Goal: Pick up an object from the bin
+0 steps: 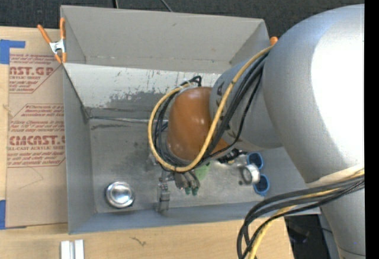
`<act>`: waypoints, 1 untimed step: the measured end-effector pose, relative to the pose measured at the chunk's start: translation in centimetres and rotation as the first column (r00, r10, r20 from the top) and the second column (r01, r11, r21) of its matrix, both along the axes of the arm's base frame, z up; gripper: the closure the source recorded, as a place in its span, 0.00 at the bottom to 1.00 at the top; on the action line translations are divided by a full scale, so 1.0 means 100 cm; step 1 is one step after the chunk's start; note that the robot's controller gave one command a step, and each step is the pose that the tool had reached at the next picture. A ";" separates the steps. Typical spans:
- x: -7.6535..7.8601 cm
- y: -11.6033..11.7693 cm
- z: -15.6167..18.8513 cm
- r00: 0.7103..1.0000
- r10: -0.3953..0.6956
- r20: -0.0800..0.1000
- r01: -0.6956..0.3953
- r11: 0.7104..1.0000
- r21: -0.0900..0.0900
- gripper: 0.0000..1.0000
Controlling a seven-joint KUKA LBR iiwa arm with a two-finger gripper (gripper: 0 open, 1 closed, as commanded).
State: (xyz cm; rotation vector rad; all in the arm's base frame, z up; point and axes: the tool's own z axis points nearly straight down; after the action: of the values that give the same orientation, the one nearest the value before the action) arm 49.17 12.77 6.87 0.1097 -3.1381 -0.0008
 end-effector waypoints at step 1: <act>-0.006 0.067 0.002 1.000 -0.008 0.008 0.008 1.000 0.004 0.00</act>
Offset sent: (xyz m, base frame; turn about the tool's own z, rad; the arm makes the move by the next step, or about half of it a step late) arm -0.0067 0.0616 0.0013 0.0136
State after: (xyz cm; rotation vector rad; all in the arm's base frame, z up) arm 48.55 19.43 7.06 0.0981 -3.1467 -0.0069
